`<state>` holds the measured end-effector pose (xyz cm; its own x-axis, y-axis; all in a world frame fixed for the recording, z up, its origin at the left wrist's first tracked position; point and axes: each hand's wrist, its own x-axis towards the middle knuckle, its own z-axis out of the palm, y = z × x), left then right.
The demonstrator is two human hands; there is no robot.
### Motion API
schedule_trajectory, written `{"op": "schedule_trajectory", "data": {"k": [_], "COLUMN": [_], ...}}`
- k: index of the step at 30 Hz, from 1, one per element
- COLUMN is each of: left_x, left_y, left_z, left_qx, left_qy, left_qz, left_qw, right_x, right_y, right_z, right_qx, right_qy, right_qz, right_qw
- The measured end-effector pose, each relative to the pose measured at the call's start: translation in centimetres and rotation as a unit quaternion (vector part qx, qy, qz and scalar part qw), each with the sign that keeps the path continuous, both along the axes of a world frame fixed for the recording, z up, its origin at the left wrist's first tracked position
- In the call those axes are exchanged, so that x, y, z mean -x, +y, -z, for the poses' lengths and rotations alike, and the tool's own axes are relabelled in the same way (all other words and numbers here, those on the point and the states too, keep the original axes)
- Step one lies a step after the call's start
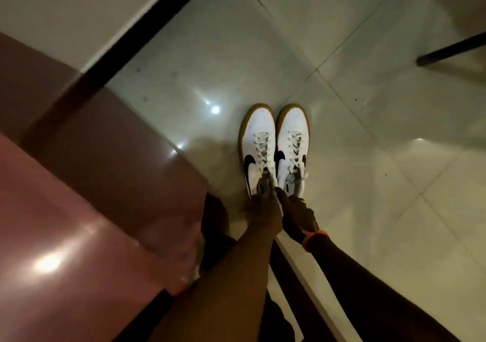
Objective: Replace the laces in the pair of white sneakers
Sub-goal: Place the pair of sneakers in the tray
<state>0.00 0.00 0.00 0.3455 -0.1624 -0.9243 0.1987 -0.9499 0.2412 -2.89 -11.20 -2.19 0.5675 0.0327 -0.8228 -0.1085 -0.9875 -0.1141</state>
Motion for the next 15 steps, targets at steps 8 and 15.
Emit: {"op": "schedule_trajectory", "data": {"k": [8,15], "left_x": [-0.1,-2.3], "left_y": [0.5,-0.5], "left_z": [6.3,1.6], "left_qx": [-0.059,-0.004], "left_qy": [-0.015,-0.111], "left_qz": [0.080,-0.012], "left_qw": [0.995,0.994], "right_x": [-0.1,-4.4], "right_y": [0.1,-1.9], "right_z": [4.7,-2.7], "right_qx": [-0.055,-0.114], "right_qy": [-0.046,-0.079], "right_qz": [0.014,-0.027], "right_qw": [0.997,0.990]}}
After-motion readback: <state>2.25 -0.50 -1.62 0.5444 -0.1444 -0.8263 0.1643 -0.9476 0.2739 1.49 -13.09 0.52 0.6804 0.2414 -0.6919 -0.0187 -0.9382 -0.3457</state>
